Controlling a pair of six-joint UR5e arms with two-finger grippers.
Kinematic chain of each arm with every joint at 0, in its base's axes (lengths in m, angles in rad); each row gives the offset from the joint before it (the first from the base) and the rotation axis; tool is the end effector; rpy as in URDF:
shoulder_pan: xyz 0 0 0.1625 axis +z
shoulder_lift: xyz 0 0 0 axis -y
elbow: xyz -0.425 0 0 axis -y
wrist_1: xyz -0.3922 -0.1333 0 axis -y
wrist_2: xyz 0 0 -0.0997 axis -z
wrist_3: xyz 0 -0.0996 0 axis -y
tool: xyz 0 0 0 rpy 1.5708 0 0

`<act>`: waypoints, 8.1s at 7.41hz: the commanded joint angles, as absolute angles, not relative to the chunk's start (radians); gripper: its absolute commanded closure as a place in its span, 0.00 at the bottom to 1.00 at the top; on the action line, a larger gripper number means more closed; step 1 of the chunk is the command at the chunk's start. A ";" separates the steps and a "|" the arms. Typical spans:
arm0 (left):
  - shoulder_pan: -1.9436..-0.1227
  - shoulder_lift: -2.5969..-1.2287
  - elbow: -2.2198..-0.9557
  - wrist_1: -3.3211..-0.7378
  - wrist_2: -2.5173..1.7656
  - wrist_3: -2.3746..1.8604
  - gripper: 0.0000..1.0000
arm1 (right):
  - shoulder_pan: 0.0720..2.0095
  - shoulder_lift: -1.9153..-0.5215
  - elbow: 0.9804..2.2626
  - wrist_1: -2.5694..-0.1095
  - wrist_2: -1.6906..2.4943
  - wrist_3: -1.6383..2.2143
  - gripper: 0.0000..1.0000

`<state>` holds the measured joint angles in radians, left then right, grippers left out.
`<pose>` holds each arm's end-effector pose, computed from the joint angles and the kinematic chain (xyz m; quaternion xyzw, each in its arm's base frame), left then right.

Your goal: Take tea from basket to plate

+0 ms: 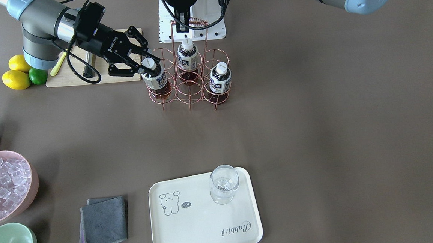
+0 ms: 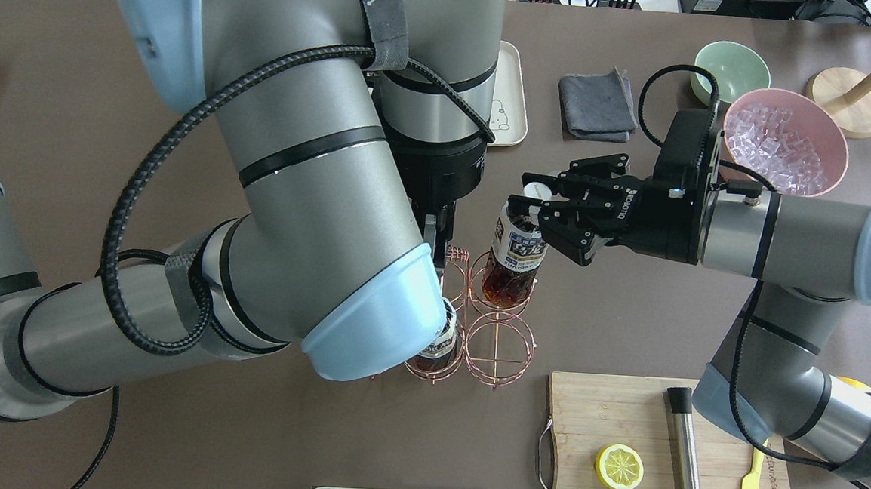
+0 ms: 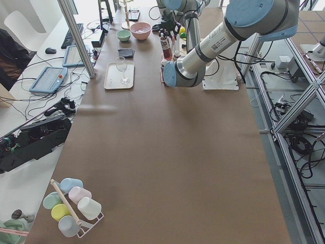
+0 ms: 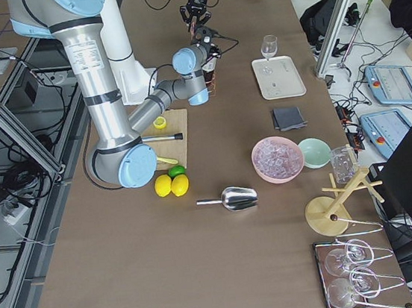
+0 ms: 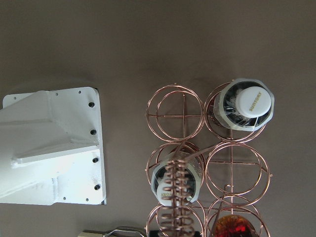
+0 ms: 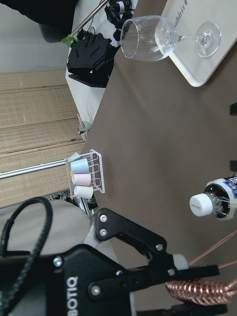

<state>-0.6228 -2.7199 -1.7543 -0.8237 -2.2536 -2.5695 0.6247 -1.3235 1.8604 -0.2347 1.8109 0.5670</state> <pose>0.4512 -0.4108 -0.0354 -0.3657 0.2072 -0.5873 0.6916 -0.3445 -0.3835 0.2500 0.5328 -0.6005 -0.2056 0.5596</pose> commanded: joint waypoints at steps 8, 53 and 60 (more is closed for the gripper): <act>-0.707 -2.694 -1.873 -0.684 -2.252 -2.496 1.00 | 0.896 -1.258 1.783 -0.341 1.910 0.574 1.00; -1.575 -1.371 -1.882 -1.517 -2.325 -0.298 0.01 | 1.167 -1.629 1.568 -0.762 2.726 0.463 0.00; -1.577 -1.370 -1.867 -1.520 -2.327 -0.178 0.01 | 1.376 -1.502 1.572 -1.160 2.616 0.426 0.00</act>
